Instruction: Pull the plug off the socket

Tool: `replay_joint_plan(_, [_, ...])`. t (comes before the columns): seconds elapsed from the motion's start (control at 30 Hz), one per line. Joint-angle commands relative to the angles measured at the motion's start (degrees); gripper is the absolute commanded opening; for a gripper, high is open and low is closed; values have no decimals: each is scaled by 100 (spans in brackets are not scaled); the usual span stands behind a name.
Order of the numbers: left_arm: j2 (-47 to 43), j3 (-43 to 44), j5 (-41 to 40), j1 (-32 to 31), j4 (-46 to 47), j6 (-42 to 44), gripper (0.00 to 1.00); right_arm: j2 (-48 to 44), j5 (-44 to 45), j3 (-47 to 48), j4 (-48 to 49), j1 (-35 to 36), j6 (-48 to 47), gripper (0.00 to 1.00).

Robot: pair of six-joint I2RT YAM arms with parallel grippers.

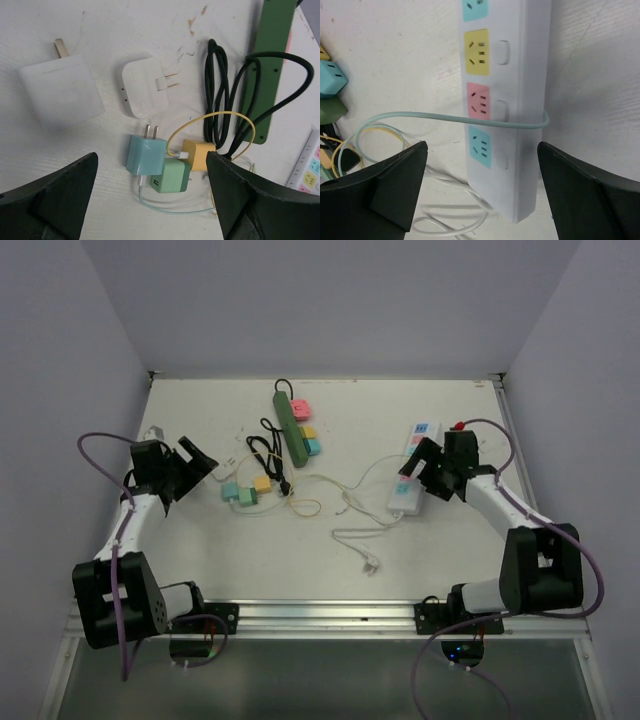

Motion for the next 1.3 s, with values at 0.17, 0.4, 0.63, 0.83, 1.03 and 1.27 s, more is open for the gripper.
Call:
replay_joint_plan(0.17, [-524, 285, -109, -284, -332, 957, 92, -615, 1236, 798, -876, 377, -427, 96])
replay_joint_plan(0.4, [-612, 250, -346, -547, -270, 1264, 92, -730, 1222, 685, -719, 377, -173, 95])
replay_joint_plan(0.63, [-629, 153, -426, -609, -200, 1309, 92, -422, 1212, 685, -499, 377, -32, 91])
replay_joint_plan(0.83, [-585, 179, -347, -609, -156, 1282, 92, -203, 1309, 448, -271, 377, 82, 89])
replay_joint_plan(1.03, [-568, 171, -303, -609, -147, 1256, 92, -97, 1423, 193, 265, 377, 574, 85])
replay_joint_plan(1.27, [-620, 144, -329, -609, -173, 1265, 91, 35, 1643, 87, 635, 377, 1111, 47])
